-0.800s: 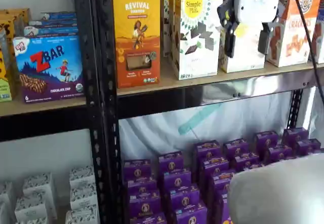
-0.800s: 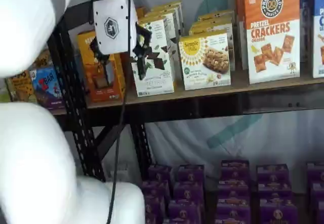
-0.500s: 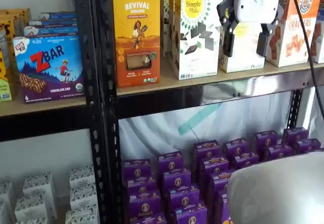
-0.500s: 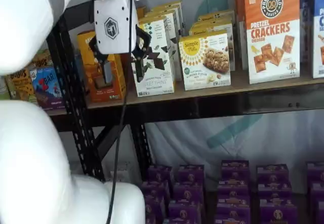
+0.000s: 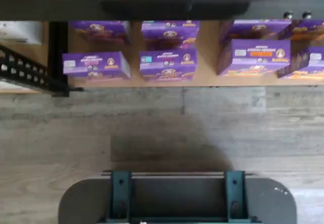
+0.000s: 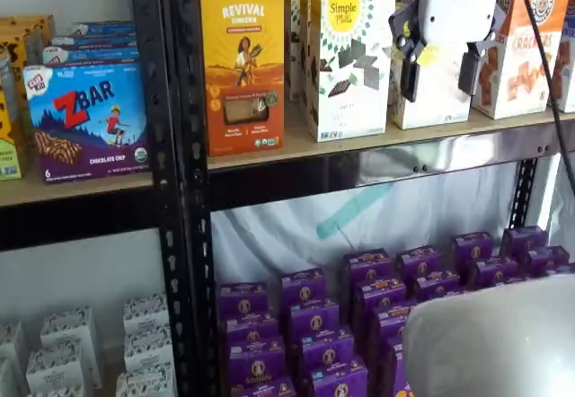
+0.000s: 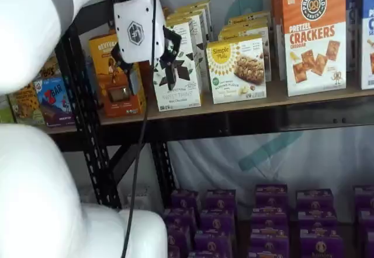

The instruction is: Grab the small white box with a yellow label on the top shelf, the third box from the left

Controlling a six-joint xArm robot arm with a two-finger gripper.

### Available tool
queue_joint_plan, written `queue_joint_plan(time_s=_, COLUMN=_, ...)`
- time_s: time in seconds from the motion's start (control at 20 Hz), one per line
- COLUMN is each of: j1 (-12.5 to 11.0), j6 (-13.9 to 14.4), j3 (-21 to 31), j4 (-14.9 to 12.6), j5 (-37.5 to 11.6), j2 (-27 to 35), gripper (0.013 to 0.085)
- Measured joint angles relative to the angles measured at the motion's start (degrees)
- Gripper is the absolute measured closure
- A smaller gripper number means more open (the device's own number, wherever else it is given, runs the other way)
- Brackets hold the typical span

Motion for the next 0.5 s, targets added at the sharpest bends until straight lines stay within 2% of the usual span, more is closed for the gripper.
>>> queue_joint_plan(time_s=0.15, j1=-1.4, j6=-1.6, j3=0.7, j4=-0.9, j5=-2.6, j2=0.1, gripper=0.0130)
queue_joint_plan(time_s=0.5, j1=-6.7, j6=-6.9, j3=1.0, j4=-1.7, j5=-9.9, j2=2.8, gripper=0.0130)
